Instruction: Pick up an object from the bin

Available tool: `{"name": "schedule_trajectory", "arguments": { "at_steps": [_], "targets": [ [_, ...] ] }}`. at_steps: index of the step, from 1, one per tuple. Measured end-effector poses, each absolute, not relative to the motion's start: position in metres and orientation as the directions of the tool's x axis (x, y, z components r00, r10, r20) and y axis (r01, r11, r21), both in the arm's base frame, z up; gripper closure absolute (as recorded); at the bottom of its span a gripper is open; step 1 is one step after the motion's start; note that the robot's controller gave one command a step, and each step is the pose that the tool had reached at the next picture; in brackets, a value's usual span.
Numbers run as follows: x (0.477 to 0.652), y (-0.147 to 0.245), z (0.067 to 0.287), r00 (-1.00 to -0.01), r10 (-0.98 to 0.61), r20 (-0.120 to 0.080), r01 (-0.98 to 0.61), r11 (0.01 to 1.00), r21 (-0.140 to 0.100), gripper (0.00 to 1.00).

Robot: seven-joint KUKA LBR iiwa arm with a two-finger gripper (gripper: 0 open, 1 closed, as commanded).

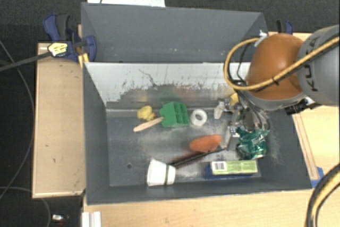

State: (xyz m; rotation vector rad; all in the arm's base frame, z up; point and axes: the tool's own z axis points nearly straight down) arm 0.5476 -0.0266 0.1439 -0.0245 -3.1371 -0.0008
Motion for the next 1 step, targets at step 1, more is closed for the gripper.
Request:
{"name": "schedule_trajectory", "arguments": {
  "at_steps": [1],
  "targets": [
    [0.5495,-0.0266,0.1474,-1.000,0.015,-0.003,0.015,1.000,0.000,0.00]
  ]
}}
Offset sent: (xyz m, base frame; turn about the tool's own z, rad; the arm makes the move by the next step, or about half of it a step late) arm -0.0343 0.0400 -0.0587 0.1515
